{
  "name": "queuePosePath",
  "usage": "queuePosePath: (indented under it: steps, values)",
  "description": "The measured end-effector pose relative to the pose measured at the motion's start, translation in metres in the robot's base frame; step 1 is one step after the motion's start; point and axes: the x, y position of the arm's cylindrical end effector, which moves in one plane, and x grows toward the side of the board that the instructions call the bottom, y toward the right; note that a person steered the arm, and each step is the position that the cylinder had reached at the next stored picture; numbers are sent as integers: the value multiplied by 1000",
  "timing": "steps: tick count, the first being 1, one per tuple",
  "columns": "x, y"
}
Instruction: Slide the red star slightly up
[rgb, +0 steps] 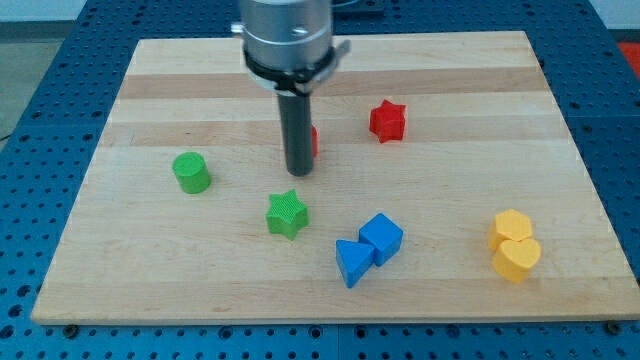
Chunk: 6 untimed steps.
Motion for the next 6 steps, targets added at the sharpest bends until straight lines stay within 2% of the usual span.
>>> queuePosePath:
  steps: [1, 2, 3, 4, 5, 6]
  values:
    - [13, 40]
    - [-1, 110]
    - [-42, 127]
    - [-66, 107]
    - [-69, 182]
    - [-104, 199]
